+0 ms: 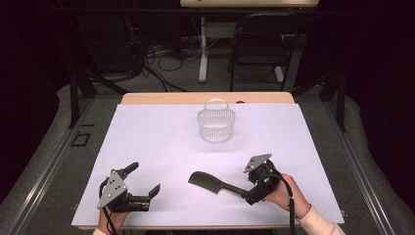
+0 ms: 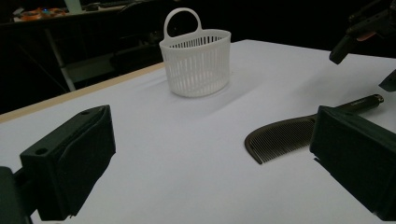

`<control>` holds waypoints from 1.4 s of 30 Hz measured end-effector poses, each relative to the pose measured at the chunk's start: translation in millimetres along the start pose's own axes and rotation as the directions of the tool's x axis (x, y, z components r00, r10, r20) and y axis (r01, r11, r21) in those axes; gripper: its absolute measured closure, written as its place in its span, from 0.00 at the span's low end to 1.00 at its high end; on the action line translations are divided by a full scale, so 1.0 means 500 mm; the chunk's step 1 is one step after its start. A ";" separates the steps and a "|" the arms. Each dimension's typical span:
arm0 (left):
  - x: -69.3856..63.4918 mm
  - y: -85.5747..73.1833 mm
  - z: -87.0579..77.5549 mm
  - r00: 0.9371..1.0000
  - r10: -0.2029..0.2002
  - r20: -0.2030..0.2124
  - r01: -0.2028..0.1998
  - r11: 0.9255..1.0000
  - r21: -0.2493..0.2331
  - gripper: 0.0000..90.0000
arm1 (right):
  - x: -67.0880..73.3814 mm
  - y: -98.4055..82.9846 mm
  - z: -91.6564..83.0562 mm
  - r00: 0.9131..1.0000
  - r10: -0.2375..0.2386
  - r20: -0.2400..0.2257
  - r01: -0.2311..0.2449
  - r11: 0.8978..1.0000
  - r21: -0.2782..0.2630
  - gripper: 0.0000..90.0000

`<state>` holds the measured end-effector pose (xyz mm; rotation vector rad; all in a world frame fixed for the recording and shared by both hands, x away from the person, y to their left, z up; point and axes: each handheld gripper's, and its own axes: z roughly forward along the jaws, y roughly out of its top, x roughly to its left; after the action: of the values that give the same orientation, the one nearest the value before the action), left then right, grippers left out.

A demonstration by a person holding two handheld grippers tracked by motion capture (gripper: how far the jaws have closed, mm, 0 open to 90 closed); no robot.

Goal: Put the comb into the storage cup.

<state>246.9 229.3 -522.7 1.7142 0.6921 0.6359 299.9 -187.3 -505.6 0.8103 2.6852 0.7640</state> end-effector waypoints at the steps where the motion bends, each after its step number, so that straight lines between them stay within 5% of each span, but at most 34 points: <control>1: 0.000 0.000 0.000 1.000 0.001 -0.001 -0.001 1.000 0.000 0.00 | 0.000 0.002 0.001 1.000 -0.003 -0.003 0.003 1.000 0.006 0.02; 42: 0.004 0.000 -0.003 1.000 -0.004 0.002 0.004 1.000 -0.011 0.00 | 0.025 0.075 0.063 0.993 -0.082 -0.090 0.090 0.993 0.083 0.00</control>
<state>247.3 231.7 -522.1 1.7028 0.6894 0.6335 317.6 -140.3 -512.3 0.6903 2.8275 0.6819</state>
